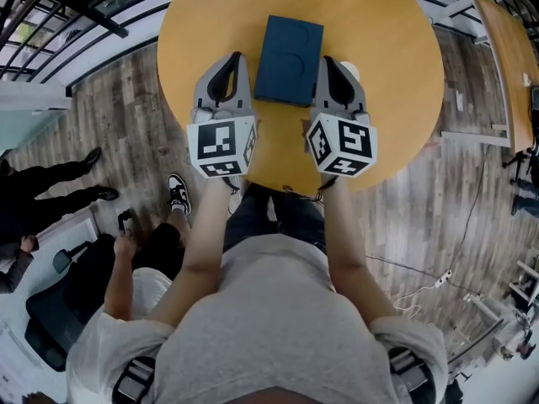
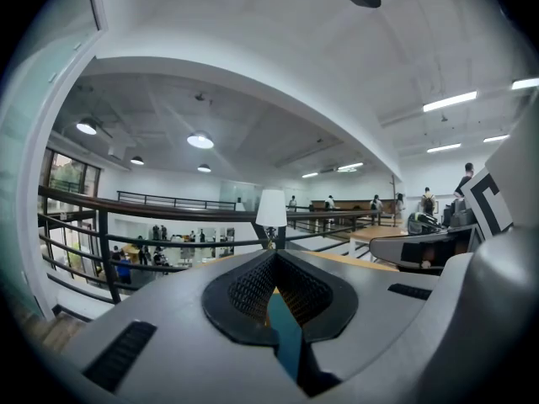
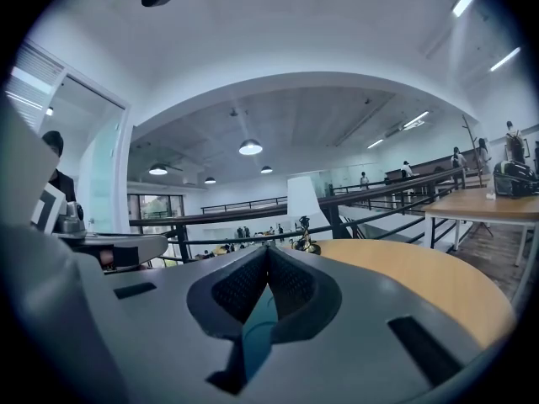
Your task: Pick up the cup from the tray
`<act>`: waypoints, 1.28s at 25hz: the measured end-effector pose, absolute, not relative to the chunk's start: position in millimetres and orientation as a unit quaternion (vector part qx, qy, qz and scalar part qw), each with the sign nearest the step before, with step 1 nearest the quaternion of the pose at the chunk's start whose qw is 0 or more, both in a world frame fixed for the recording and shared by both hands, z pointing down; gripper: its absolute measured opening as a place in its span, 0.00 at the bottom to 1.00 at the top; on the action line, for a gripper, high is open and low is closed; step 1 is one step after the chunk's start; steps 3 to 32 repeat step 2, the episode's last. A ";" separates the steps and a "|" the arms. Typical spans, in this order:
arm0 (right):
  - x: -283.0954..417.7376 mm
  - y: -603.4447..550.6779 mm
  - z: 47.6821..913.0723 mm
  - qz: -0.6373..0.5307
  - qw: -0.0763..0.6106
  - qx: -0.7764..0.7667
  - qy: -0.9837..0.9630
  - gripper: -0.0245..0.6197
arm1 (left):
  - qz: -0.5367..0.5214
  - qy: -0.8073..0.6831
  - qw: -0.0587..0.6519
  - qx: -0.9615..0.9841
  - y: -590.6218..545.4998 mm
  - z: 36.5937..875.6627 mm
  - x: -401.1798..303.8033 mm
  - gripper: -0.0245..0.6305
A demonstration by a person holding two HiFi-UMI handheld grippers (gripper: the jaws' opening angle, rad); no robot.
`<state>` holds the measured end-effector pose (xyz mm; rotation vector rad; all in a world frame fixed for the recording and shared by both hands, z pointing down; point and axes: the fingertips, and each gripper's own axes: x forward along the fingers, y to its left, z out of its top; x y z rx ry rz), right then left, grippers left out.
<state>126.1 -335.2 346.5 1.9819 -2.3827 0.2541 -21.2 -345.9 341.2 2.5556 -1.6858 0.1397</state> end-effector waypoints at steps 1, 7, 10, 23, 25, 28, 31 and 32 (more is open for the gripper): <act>126.2 -335.7 347.2 0.082 0.016 0.637 -0.766 0.05 | 0.046 -0.550 0.039 0.833 -346.4 341.5 -21.1 0.05; 126.3 -336.1 347.9 0.083 0.017 0.638 -0.766 0.05 | 0.046 -0.550 0.039 0.833 -346.8 341.9 -20.9 0.05; 126.3 -336.1 347.9 0.083 0.017 0.638 -0.766 0.05 | 0.046 -0.550 0.039 0.833 -346.8 341.9 -20.9 0.05; 126.3 -336.1 347.9 0.083 0.017 0.638 -0.766 0.05 | 0.046 -0.550 0.039 0.833 -346.8 341.9 -20.9 0.05; 126.3 -336.1 347.9 0.083 0.017 0.638 -0.766 0.05 | 0.046 -0.550 0.039 0.833 -346.8 341.9 -20.9 0.05; 126.3 -336.1 347.9 0.083 0.017 0.638 -0.766 0.05 | 0.046 -0.550 0.039 0.833 -346.8 341.9 -20.9 0.05; 126.3 -336.1 347.9 0.083 0.017 0.638 -0.766 0.05 | 0.046 -0.550 0.039 0.833 -346.8 341.9 -20.9 0.05; 126.3 -336.1 347.9 0.083 0.017 0.638 -0.766 0.05 | 0.046 -0.550 0.039 0.833 -346.8 341.9 -20.9 0.05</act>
